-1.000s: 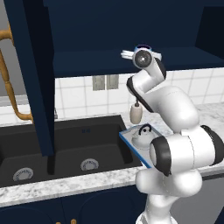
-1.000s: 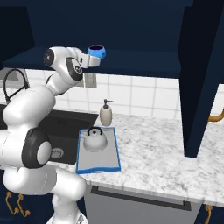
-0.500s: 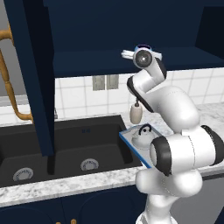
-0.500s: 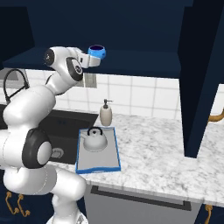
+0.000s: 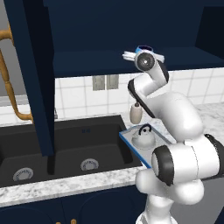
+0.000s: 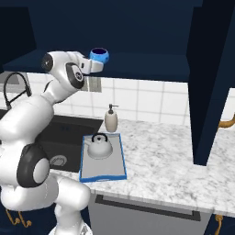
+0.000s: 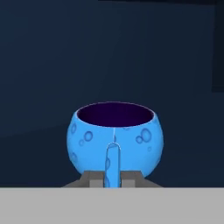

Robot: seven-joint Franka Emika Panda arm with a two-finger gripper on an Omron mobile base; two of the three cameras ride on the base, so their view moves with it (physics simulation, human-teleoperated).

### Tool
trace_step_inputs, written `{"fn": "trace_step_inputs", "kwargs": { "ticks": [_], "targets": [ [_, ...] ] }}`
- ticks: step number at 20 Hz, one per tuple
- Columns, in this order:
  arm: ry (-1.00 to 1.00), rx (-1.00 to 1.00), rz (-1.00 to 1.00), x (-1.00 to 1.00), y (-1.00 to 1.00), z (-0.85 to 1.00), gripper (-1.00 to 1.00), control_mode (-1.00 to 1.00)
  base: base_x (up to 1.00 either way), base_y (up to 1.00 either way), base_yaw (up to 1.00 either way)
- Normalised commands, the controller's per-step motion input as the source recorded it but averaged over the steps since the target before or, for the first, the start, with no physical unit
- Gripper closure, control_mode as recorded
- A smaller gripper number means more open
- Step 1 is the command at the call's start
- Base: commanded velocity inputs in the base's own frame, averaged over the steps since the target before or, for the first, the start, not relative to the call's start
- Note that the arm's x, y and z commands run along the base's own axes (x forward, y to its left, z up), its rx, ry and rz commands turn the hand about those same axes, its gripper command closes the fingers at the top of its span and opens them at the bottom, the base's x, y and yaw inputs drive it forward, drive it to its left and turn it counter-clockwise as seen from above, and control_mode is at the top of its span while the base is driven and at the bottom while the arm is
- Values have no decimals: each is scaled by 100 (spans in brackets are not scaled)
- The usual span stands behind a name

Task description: Pick the kettle from the counter and place it on the tray. Then pick the mug from the cabinet and place it on the tray. Then close the cabinet doors.

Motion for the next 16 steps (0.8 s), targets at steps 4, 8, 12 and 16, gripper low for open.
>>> {"fn": "trace_step_inputs", "kwargs": {
  "ticks": [4,8,12,16],
  "targets": [
    [-6,2,0,-74,-14,6,100,-100,0,0,0],
    [-9,0,1,-81,-12,40,100,-100,0,0,0],
    [-10,0,5,-97,-18,35,100,-100,0,0,0],
    [-5,0,16,-83,-46,27,100,-100,0,0,0]
  ]
}}
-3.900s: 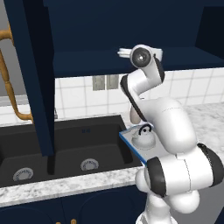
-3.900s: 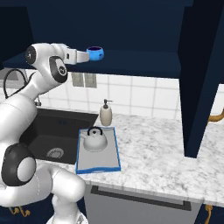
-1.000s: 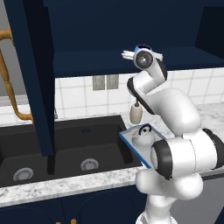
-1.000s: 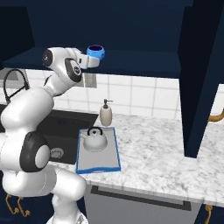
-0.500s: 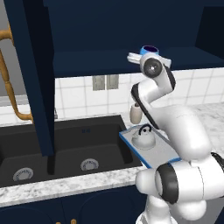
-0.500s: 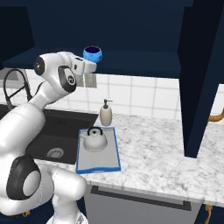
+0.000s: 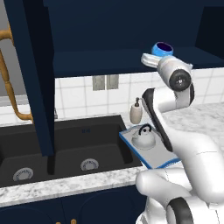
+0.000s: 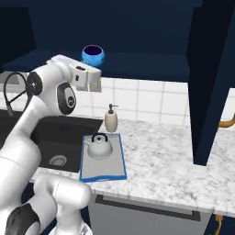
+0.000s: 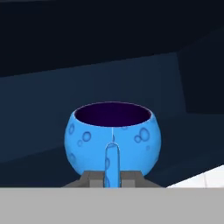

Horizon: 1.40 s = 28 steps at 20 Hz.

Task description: Pick the kettle from the counter and place it on the tray. Then pick the mug from the cabinet and place it on the tray. Then close the cabinet doors.

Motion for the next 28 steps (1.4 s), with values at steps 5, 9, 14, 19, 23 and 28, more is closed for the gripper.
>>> {"fn": "trace_step_inputs", "kwargs": {
  "ticks": [5,9,14,19,23,28],
  "targets": [
    [-2,-3,35,-66,-53,10,100,-100,0,0,0],
    [-3,-8,46,-73,-50,-3,100,-100,0,0,0],
    [-1,-11,46,-69,-35,-27,100,-100,0,0,0],
    [0,-16,46,-30,-16,-47,100,-100,0,0,0],
    [0,-17,44,-26,-23,-44,100,-100,0,0,0],
    [0,-20,35,-9,-19,-59,100,-100,0,0,0]
  ]
}}
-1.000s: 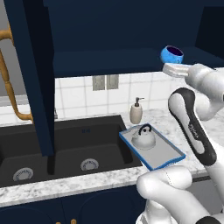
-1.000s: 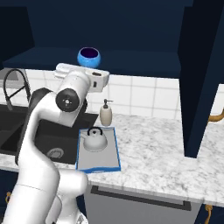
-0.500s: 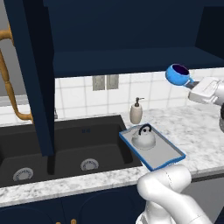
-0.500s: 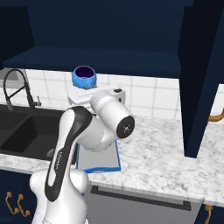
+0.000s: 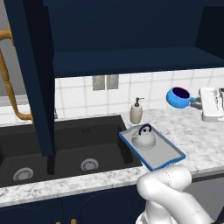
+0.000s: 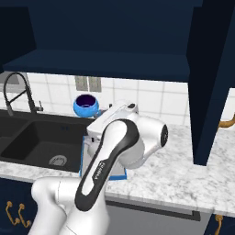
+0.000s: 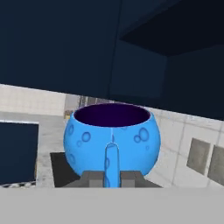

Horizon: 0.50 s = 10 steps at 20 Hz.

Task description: Pick the kettle from the counter and place it on the tray. Then pick the mug from the cabinet and place it on the tray. Then close the cabinet doors.

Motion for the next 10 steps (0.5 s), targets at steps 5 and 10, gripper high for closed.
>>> {"fn": "trace_step_inputs", "kwargs": {
  "ticks": [5,10],
  "targets": [
    [0,-20,32,0,-8,-74,100,-100,0,0,0],
    [0,-21,21,0,0,-75,100,-100,0,0,0]
  ]
}}
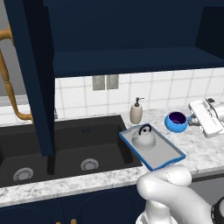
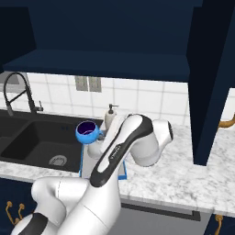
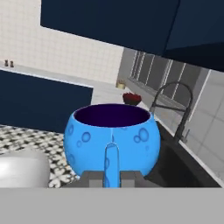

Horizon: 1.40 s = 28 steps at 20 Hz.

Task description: Pick the kettle from the counter and place it on the tray. Then pick the mug from the cabinet and place it on the tray. Then close the cabinet doors.

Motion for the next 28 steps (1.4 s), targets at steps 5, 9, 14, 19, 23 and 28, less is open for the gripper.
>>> {"fn": "trace_step_inputs", "kwargs": {
  "ticks": [5,9,14,19,23,28],
  "targets": [
    [0,-15,6,-5,0,-53,100,-100,0,0,0],
    [1,-11,0,1,0,-55,100,-100,0,0,0],
    [4,-7,0,11,1,-49,100,-100,0,0,0],
    [2,-2,0,12,0,-49,100,-100,0,0,0],
    [2,-1,0,19,0,-47,100,-100,0,0,0],
    [0,-1,0,21,0,-41,100,-100,0,0,0]
  ]
}}
